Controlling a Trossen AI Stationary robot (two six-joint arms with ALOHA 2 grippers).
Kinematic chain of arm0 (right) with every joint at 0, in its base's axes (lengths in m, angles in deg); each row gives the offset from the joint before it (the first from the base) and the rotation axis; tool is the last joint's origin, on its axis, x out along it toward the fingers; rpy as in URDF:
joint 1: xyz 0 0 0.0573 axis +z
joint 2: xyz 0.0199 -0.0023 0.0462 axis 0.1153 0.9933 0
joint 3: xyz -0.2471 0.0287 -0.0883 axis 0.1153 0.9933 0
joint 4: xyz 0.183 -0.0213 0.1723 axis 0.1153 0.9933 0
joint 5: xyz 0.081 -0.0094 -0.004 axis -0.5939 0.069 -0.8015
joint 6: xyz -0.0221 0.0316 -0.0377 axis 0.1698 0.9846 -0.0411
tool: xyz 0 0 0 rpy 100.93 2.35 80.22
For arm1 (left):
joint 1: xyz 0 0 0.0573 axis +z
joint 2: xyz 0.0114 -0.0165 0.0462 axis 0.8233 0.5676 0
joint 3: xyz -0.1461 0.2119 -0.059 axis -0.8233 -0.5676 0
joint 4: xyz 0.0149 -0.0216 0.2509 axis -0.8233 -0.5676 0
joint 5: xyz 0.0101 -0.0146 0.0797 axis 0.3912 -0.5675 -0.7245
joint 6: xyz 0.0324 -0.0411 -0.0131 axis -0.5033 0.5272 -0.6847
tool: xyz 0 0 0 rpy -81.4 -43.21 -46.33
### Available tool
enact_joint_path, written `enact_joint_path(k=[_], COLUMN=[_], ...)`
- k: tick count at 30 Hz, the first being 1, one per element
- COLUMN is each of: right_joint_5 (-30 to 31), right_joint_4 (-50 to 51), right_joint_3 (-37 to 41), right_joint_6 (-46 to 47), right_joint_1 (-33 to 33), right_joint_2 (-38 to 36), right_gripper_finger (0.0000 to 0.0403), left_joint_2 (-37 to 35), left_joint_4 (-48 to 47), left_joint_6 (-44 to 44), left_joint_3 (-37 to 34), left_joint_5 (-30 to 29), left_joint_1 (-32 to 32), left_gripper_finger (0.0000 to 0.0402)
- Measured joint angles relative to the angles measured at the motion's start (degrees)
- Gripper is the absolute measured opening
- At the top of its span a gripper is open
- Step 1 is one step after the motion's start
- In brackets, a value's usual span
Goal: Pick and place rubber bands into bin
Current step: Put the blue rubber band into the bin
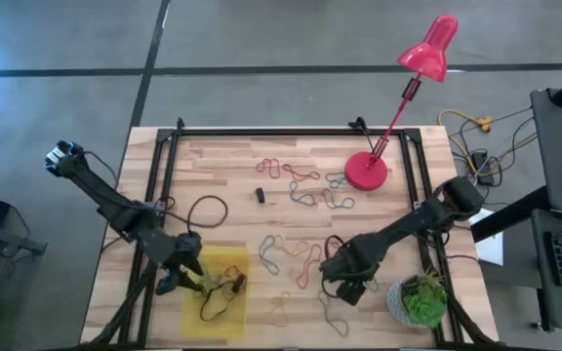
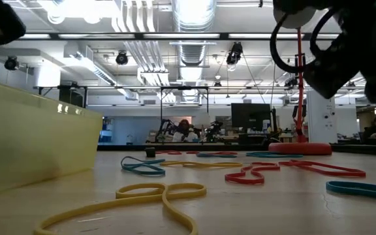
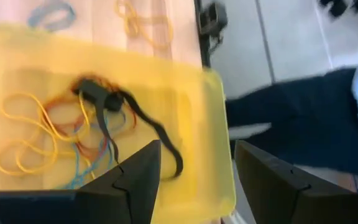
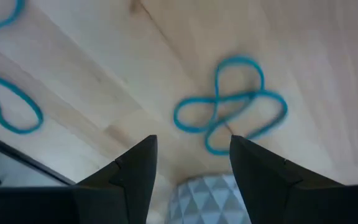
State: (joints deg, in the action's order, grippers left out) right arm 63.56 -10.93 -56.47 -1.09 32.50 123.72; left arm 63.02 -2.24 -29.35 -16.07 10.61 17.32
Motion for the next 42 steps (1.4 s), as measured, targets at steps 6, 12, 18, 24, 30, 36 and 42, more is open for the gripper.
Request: enact_joint_path(k=[6, 12, 18, 24, 30, 36, 42], right_joint_5=[4.52, 4.31, 5.27, 8.24, 7.21, 8.53, 15.67], right_joint_4=[-0.71, -5.71, -7.88, -8.99, -16.64, -23.66, -24.74], right_joint_3=[3.94, 8.43, 9.53, 8.57, 4.29, -6.11, -19.02], right_joint_6=[-1.8, -1.07, -1.29, -7.12, -10.99, -11.36, -15.94], right_joint_1=[-1.31, -1.3, -1.3, -1.25, -2.73, -6.0, -10.98], right_joint_2=[0.23, 0.06, 0.41, 0.86, 0.95, 0.28, 0.94], right_gripper_finger=[0.0189, 0.0184, 0.0126, 0.0023, 0.0008, 0.0008, 0.0008], left_joint_2=[-5.07, -7.73, -7.84, -7.11, -6.89, -6.63, -5.36], left_joint_4=[-0.2, -0.22, -0.2, 0.06, -0.05, -0.16, -0.1], left_joint_6=[0.0, 0.01, -0.09, -0.19, -1.87, -3.19, -4.73], left_joint_3=[-0.02, -0.07, 0.02, 0.02, 0.07, -0.12, -0.37], left_joint_5=[-3.36, -6.12, -6.41, -6.43, -6.4, -6.33, -8.05], left_joint_1=[1.74, 3.36, 5.24, 6.37, 6.87, 7.03, 7.03], left_gripper_finger=[0.019, 0.019, 0.019, 0.019, 0.019, 0.019, 0.019])
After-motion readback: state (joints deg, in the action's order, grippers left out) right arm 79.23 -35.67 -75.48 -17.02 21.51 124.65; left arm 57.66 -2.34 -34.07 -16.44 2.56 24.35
